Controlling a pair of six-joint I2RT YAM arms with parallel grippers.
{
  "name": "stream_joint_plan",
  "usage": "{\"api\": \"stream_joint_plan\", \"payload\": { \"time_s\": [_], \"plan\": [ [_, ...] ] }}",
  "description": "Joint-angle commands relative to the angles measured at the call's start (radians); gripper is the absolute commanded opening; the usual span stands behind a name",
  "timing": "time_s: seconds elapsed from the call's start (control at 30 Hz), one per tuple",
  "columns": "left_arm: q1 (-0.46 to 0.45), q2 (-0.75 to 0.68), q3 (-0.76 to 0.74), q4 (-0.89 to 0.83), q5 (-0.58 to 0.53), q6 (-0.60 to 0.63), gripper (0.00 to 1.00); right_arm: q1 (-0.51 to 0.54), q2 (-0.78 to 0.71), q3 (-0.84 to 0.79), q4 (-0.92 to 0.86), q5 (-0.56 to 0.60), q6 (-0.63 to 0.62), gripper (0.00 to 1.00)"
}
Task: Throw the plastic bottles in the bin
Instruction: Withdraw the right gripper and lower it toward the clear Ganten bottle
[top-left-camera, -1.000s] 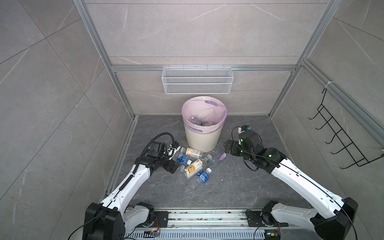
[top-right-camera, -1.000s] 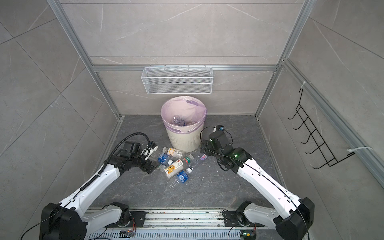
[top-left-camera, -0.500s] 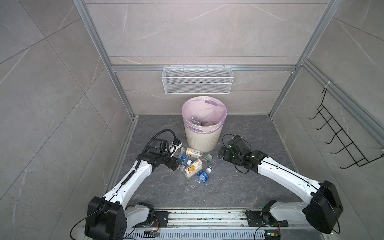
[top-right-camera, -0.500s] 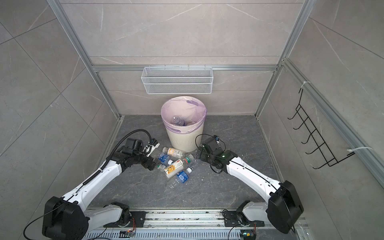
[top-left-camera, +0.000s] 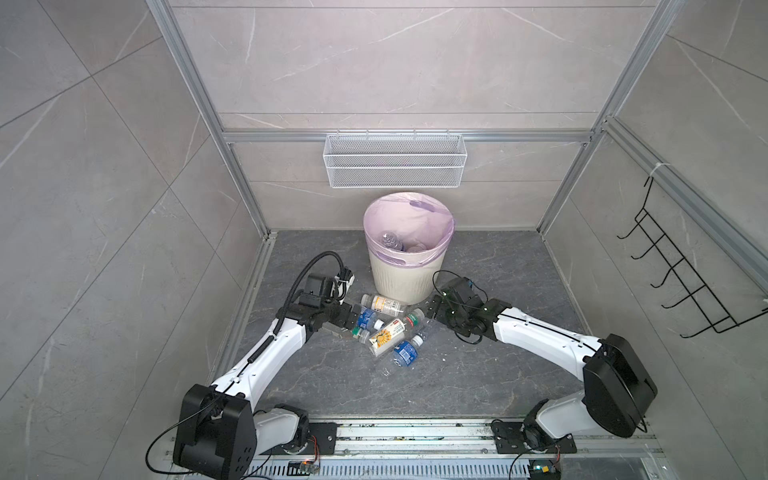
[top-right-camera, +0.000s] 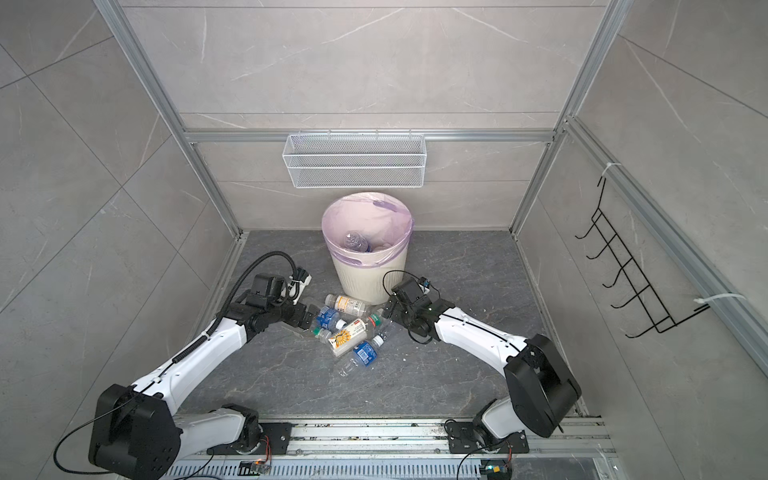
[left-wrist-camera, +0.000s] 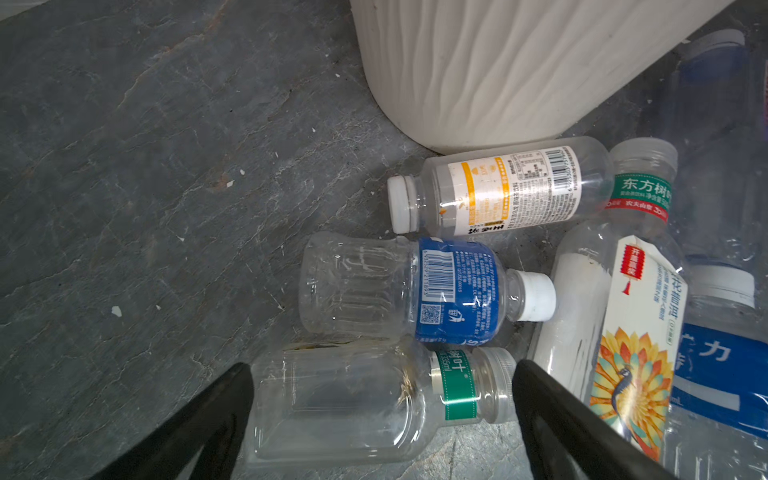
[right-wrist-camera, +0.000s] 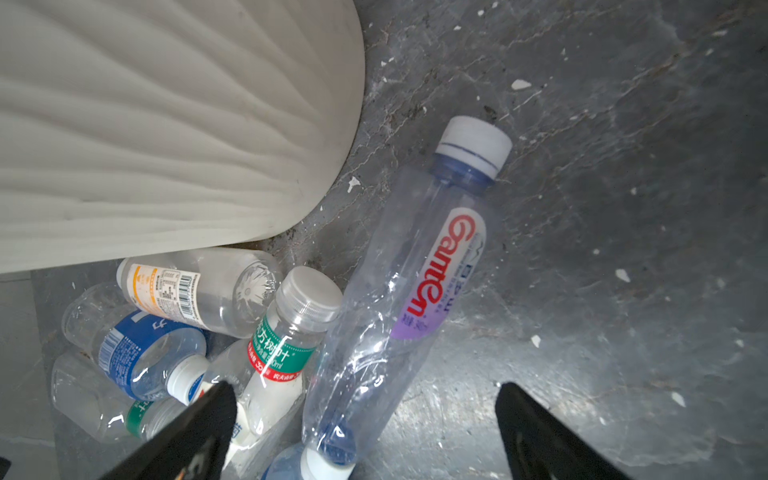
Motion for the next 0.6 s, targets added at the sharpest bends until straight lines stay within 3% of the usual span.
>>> {"api": "stream_joint_plan", "payload": {
  "time_s": [0.0, 0.57],
  "plan": [
    [0.014, -0.014, -0.01, 0.049, -0.027, -0.05, 1.0, 0.008, 0.029, -0.011, 0.023, -0.001, 0.041, 1.0],
    [0.049, -0.043, -0.052, 0.073, 0.004, -0.034, 1.0, 0.008, 0.151, 0.009, 0.066, 0.0, 0.072, 0.95]
  ]
}}
